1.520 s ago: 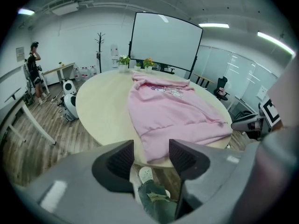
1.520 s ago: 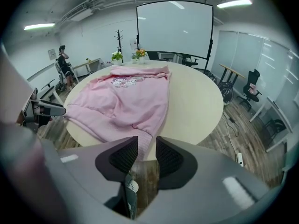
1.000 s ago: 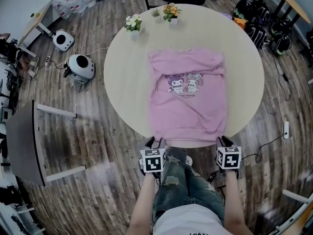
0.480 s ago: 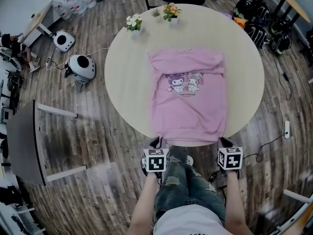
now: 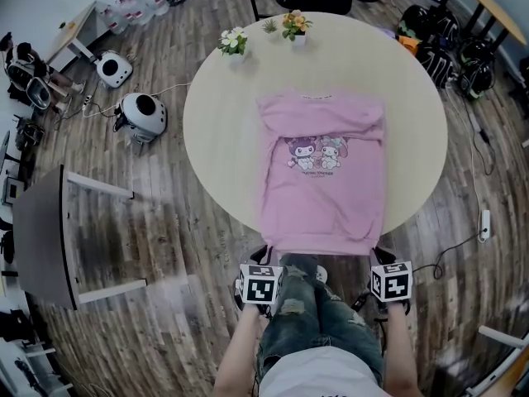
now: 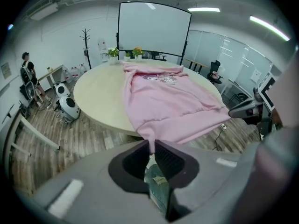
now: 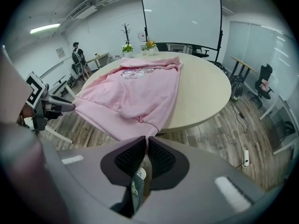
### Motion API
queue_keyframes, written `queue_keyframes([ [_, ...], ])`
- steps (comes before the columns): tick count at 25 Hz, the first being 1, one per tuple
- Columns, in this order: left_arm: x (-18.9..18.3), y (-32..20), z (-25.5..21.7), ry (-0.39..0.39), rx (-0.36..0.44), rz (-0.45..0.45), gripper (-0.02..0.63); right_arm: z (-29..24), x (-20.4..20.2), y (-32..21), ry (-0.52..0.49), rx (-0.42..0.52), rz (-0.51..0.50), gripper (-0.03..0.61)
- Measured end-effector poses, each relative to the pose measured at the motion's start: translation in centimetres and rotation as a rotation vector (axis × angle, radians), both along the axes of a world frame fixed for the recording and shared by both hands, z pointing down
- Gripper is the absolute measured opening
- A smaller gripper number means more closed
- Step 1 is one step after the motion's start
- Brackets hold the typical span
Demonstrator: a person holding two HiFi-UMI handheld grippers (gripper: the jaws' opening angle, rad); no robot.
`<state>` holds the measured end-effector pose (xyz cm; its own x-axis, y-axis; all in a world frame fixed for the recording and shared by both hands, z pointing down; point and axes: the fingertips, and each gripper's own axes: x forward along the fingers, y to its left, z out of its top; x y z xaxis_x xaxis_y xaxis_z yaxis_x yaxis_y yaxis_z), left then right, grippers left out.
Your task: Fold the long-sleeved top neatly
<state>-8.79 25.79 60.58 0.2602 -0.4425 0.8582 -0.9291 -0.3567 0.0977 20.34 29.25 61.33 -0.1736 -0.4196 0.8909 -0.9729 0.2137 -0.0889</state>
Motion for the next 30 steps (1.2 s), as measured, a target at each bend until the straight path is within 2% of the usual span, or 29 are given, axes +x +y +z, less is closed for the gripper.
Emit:
queue_keyframes([
  [5,-0.2,1.1,-0.6,-0.001,0.013,-0.001,0.038,-1.0,-0.1,0.7,-0.002,0.01,-0.008,0.051],
  [13,-0.3,-1.3,-3.8,-0.003,0.092,-0.009,0.038,-4.8,0.0,-2.5,-0.008,0.119,-0.005,0.049],
  [23,0.1,-8.3,-8.4,0.012,0.204,-0.003,0.038,-9.2,0.7,-9.4,-0.006,0.232,0.01,0.049],
  [30,1.0,-13.6,-10.2,0.02,0.232,0.031,0.038,-10.8,1.4,-14.3,-0.014,0.266,0.045,0.049],
])
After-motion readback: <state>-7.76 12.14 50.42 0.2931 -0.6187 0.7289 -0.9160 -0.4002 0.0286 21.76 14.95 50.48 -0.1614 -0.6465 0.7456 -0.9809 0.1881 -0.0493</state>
